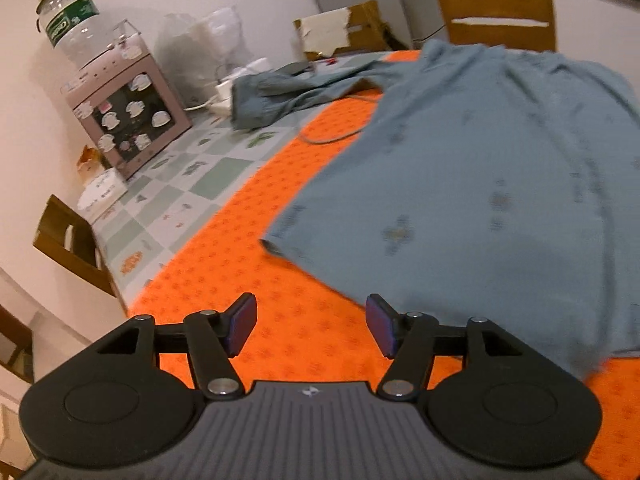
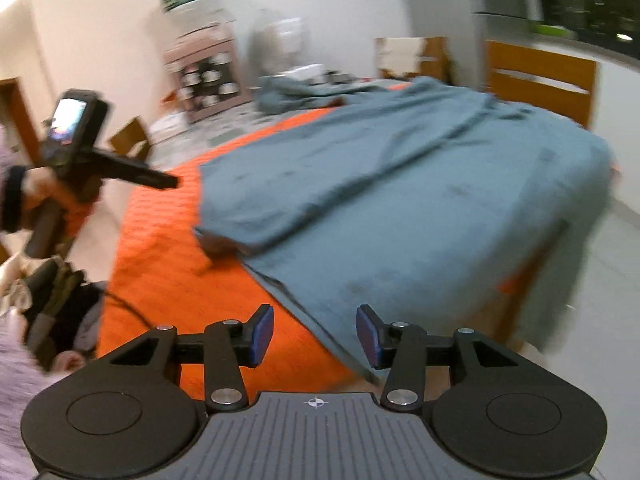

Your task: Fold clothes

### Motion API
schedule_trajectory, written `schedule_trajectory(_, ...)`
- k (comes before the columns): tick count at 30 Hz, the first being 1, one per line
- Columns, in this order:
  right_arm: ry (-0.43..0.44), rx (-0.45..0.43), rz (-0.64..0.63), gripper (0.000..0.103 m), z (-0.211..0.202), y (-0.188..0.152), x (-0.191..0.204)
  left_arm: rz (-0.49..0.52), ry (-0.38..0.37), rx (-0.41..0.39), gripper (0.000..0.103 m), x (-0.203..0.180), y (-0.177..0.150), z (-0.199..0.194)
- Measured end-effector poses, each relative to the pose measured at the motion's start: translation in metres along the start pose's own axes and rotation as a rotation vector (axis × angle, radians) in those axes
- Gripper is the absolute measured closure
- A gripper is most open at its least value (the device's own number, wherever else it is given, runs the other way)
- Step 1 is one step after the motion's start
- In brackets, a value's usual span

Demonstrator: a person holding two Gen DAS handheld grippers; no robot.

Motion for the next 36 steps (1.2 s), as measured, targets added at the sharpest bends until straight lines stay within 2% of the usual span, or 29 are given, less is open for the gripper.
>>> schedule_trajectory(3, -0.079, 0.001, 0.03, 0.056, -0.011, -0.022, -0.014, -0.02, 0.0, -0.001, 0.036, -0.007, -0.006, -0.013)
schedule_trajectory(5, -0.127, 0.007, 0.042, 0.063, -0.012, -0.035, -0.021, -0.032, 0.009, 0.005, 0.036, -0.006, -0.008, -0.016)
schedule_trajectory(7, -0.15, 0.014, 0.041, 0.065, -0.008, -0.045, -0.024, -0.036, 0.028, 0.008, 0.036, -0.002, -0.009, -0.017)
schedule_trajectory(13, -0.211, 0.02, 0.023, 0.065, 0.026, -0.056, -0.019, -0.079, 0.081, 0.016, 0.036, 0.029, 0.005, 0.007)
schedule_trajectory(17, -0.287, 0.027, 0.02, 0.065, 0.059, -0.06, -0.016, -0.114, 0.086, 0.004, 0.036, 0.048, 0.02, 0.033)
schedule_trajectory(22, -0.407, 0.05, 0.016, 0.066, 0.09, -0.064, -0.009, -0.034, 0.054, -0.025, 0.036, 0.058, 0.024, 0.076)
schedule_trajectory(30, -0.595, -0.032, 0.088, 0.071, 0.09, -0.06, 0.008, 0.023, -0.024, -0.019, 0.036, 0.072, 0.01, 0.136)
schedule_trajectory(32, -0.624, -0.041, 0.098, 0.071, 0.088, -0.057, 0.011, 0.013, -0.042, -0.017, 0.036, 0.073, 0.009, 0.147)
schedule_trajectory(36, -0.629, -0.006, 0.083, 0.072, 0.094, -0.053, 0.012, -0.013, -0.087, -0.028, 0.037, 0.073, 0.011, 0.162)
Point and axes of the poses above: each gripper's, at about its wrist camera, not at the fingertips, and z roughly the way its jaws point, x to its left, y to its top, the point moved 1 cm from there along z, roughly the way its jaws point, and after that the axes turned 13 degrees about y, right-handed, at the moved point
